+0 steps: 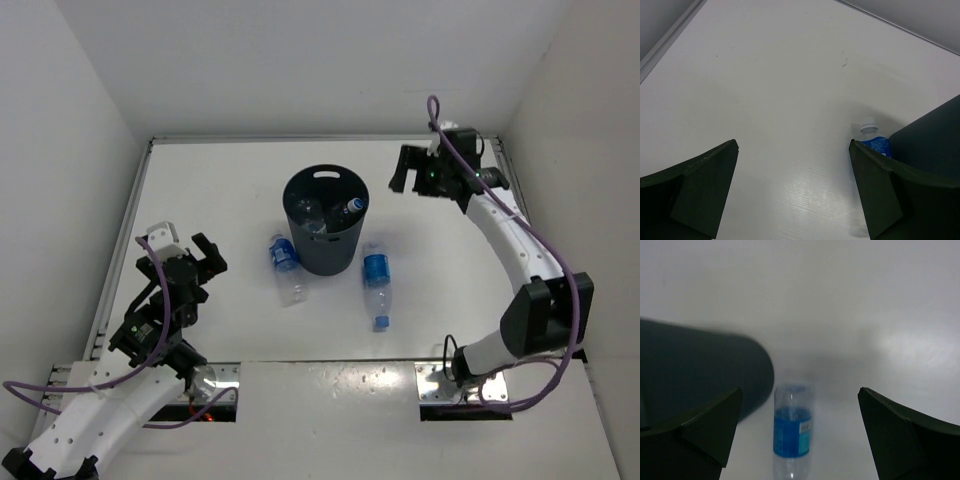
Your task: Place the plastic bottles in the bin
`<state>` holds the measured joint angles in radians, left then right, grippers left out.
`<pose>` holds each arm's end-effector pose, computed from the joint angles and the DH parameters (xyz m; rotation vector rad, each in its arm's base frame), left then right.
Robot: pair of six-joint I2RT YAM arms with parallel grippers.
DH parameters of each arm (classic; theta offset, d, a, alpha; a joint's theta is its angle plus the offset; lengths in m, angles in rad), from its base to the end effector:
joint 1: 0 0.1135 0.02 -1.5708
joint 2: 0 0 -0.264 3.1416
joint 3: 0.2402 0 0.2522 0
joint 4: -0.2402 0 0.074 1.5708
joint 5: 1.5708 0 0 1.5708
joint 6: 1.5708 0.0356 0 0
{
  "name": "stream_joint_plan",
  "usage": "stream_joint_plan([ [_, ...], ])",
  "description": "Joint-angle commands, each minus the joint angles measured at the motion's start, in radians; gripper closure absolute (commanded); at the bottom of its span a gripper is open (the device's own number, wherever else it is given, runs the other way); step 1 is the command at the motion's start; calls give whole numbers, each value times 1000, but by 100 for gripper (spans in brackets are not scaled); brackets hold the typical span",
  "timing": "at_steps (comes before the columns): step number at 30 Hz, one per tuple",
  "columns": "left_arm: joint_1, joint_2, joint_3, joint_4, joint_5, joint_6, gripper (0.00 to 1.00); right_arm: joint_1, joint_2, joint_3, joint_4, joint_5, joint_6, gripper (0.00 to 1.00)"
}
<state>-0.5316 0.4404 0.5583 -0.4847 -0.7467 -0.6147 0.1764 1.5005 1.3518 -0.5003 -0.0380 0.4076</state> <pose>0.1078 -0.0354 0.2785 -0.5509 1.7533 -0.0771 0.3344 0.0610 0.3337 0.2378 2.2310 0.3615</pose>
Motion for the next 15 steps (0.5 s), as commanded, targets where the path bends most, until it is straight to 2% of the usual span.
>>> stream_joint_plan([
  [1,-11,-9,-1,15,-13,-5,0,-34,20,-129,-63,-276,33,0],
  [5,-11,-9,-11,15,-13,-5,0,-55,30,-206,-35,-310,-4,0],
  [6,-11,-9,-11,24,-13,-5,0,-55,44,-206,-35,-371,-30,0],
  [9,-11,0,-11,24,-13,-5,0,-55,138,-195,-113,-476,-146,0],
  [15,-11,18,-11,24,-3,-5,0,-55,250,-197,-210,-556,-298,0],
])
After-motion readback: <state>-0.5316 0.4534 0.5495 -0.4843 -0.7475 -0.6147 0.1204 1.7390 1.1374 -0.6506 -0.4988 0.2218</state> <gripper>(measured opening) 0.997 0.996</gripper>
